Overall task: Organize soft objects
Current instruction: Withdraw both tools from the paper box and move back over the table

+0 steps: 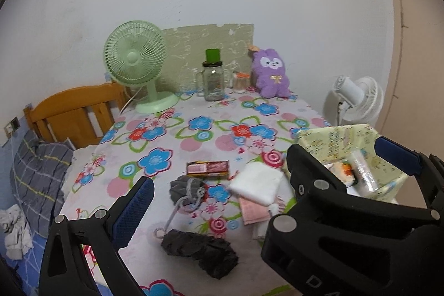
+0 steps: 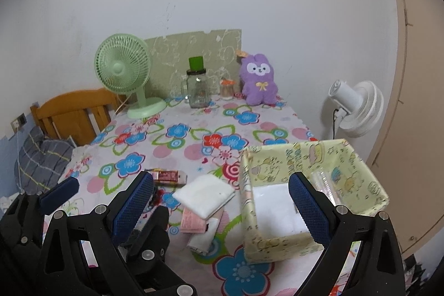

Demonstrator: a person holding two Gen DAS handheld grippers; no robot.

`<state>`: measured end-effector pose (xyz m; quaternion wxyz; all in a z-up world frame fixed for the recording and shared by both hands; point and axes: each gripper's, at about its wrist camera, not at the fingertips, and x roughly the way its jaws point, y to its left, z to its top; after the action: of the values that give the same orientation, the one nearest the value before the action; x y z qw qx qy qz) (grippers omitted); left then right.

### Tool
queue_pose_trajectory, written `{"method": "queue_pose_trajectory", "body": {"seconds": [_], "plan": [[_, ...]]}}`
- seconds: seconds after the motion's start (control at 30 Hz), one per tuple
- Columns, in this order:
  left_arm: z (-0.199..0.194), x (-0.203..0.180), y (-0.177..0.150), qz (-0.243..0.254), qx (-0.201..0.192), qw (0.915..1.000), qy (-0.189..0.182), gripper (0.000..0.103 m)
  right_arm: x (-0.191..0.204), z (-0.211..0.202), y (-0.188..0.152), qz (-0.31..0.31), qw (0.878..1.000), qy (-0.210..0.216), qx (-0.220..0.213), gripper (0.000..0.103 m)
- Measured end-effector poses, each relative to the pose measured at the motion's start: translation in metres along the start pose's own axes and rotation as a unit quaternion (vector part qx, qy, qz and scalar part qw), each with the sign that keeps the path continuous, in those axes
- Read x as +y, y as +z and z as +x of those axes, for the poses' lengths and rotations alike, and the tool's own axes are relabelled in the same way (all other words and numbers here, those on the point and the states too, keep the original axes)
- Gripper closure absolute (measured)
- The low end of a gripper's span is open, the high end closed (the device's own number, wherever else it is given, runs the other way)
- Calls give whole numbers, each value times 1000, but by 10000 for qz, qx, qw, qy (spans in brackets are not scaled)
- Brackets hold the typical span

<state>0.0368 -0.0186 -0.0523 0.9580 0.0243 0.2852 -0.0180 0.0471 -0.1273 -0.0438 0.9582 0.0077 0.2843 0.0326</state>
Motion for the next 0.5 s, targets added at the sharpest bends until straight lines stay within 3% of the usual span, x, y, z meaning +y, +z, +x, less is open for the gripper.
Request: {"method": "queue_pose_trajectory", "body": {"seconds": [0.5], "plan": [[22,18,-38,-345,326,9988,106,0,14,24,-34,-170,9996,72,231,4]]}}
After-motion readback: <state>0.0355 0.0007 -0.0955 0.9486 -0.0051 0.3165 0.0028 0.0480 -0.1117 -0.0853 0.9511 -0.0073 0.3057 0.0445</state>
